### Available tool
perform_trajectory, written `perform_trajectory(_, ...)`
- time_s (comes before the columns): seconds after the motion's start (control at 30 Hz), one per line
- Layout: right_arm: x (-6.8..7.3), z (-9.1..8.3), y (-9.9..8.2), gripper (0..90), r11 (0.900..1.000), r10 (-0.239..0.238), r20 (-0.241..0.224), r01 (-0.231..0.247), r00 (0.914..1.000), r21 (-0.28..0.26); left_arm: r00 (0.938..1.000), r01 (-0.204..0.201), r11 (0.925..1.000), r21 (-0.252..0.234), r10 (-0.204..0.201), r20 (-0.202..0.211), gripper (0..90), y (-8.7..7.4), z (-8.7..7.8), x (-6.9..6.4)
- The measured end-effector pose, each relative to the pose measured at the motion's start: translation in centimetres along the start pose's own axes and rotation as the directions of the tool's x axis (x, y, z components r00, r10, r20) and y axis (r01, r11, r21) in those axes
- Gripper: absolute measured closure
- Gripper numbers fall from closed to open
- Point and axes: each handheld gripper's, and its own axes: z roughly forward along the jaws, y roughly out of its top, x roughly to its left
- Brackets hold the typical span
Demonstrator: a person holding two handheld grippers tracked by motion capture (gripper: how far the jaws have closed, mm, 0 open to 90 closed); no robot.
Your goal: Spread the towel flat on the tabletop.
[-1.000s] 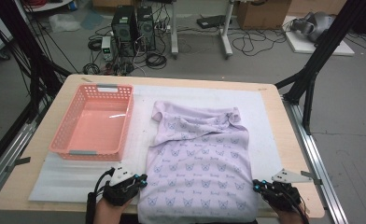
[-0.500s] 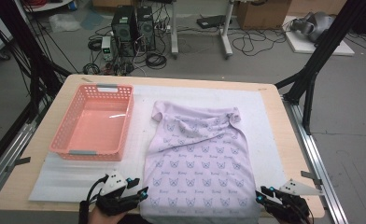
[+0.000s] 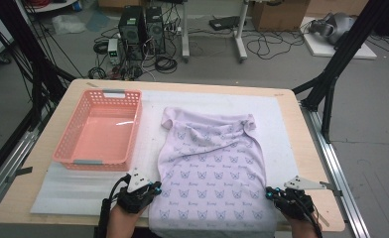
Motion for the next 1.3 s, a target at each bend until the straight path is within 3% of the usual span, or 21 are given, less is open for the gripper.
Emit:
perform_trajectory(0.3,0.9,-3.0,-1.0,87.6,0.9987,-0.031,-0.046,0.03,0.9985,-0.04,0.9972,0.019,0.9986,-0.05,-0.016,0.073,87.2,-0.6,-3.2,-0.2)
perform_trajectory(0.47,1.5,-4.9,-1.8,87.6,0.9973,-0.045,-0.064,0.041,0.997,-0.061,0.9927,0.001,0.9993,-0.038,0.004,0.121,87.2,-1.6,-4.9,-0.9)
perform_trajectory(0.53,1.7,-5.3,-2.2,87.5,0.9973,-0.06,-0.069,0.057,0.9958,-0.046,0.9895,-0.012,0.9996,-0.024,0.015,0.144,87.1,-2.2,-5.1,-1.5)
perform_trajectory(0.6,1.8,-5.4,-2.5,85.6,0.9979,-0.063,-0.073,0.061,0.9954,-0.022,0.9904,-0.025,0.9991,-0.034,0.029,0.135,82.6,-2.3,-4.9,-1.7)
perform_trajectory(0.67,1.7,-5.1,-2.5,72.2,0.9989,-0.039,-0.057,0.038,0.9976,-0.026,0.9952,0.014,0.999,-0.043,-0.009,0.098,58.7,-2.0,-4.5,-1.3)
perform_trajectory(0.77,1.6,-4.3,-1.8,65.1,0.9986,-0.022,-0.037,0.02,0.9991,-0.048,0.9961,0.046,0.9955,-0.083,-0.039,0.08,53.4,-0.9,-3.7,-0.7)
perform_trajectory(0.83,1.7,-3.5,-1.1,64.4,0.998,-0.041,-0.015,0.041,0.999,-0.049,0.9973,0.038,0.9963,-0.078,-0.033,0.065,52.8,0.0,-2.8,-0.3)
perform_trajectory(1.0,1.4,-0.9,0.4,67.6,0.9984,-0.044,0.027,0.045,0.9987,-0.034,0.9968,0.069,0.9974,-0.019,-0.068,0.04,51.3,0.9,0.1,0.6)
perform_trajectory(1.07,1.3,0.1,0.5,71.1,0.9982,-0.06,0.034,0.06,0.9976,-0.001,0.9978,0.05,0.9987,0.009,-0.051,0.044,51.6,0.7,0.8,0.3)
perform_trajectory(1.1,1.3,0.5,0.5,73.6,0.9984,-0.054,0.037,0.054,0.9978,0.019,0.9992,0.03,0.9995,-0.006,-0.03,0.026,51.8,0.6,1.0,0.0)
perform_trajectory(1.17,1.1,0.5,0.4,86.3,0.9992,-0.039,0.04,0.039,0.9984,0.005,0.9997,-0.021,0.9996,-0.016,0.021,-0.012,65.7,0.3,0.9,-0.2)
perform_trajectory(1.2,0.9,0.5,0.3,87.2,0.9993,-0.038,0.025,0.038,0.999,0.004,0.9999,-0.005,0.9999,-0.013,0.005,0.013,78.6,0.3,0.9,0.0)
perform_trajectory(1.3,0.9,0.3,0.3,88.3,0.9991,-0.04,0.016,0.04,0.9991,0.015,0.9998,-0.004,1.0,-0.002,0.004,0.022,85.0,0.4,0.6,-0.3)
